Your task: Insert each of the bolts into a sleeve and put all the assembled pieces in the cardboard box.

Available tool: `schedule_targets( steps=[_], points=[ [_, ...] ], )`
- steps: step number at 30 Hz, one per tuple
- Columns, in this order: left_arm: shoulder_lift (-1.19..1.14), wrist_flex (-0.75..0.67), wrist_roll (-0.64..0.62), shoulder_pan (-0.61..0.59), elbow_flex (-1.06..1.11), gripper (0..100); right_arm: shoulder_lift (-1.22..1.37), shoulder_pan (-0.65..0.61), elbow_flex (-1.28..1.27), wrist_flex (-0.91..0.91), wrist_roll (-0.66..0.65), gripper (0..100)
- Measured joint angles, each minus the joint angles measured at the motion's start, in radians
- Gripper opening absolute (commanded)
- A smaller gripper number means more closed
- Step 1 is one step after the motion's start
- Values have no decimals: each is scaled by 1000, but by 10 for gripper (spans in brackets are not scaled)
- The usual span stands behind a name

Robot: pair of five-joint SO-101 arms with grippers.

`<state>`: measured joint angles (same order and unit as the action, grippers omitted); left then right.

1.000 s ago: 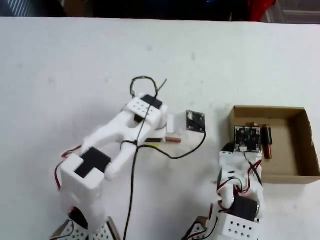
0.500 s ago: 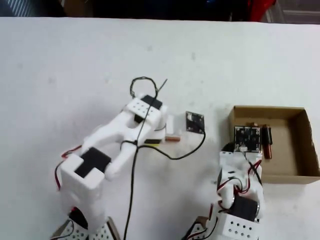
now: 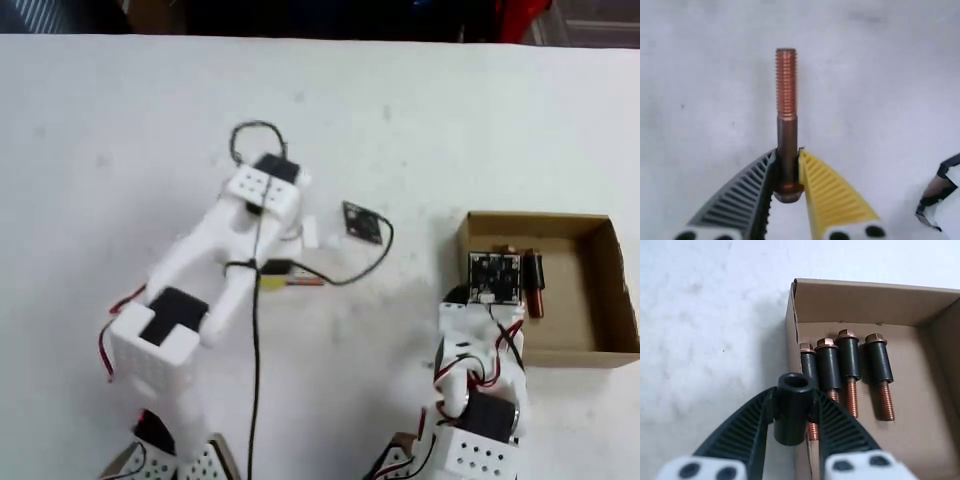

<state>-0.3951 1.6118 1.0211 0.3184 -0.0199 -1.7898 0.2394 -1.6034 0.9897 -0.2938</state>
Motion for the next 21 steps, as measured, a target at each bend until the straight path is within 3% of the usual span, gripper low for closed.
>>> schedule_targets(
  steps=[8, 15, 21],
  points=[
    [71, 103, 138, -127, -28, 22, 0, 0, 0, 0, 0, 21],
    [275, 103, 311, -262, 170, 22, 0, 0, 0, 0, 0, 21],
    [304, -94, 439, -381, 353, 22, 0, 0, 0, 0, 0, 21]
  ],
)
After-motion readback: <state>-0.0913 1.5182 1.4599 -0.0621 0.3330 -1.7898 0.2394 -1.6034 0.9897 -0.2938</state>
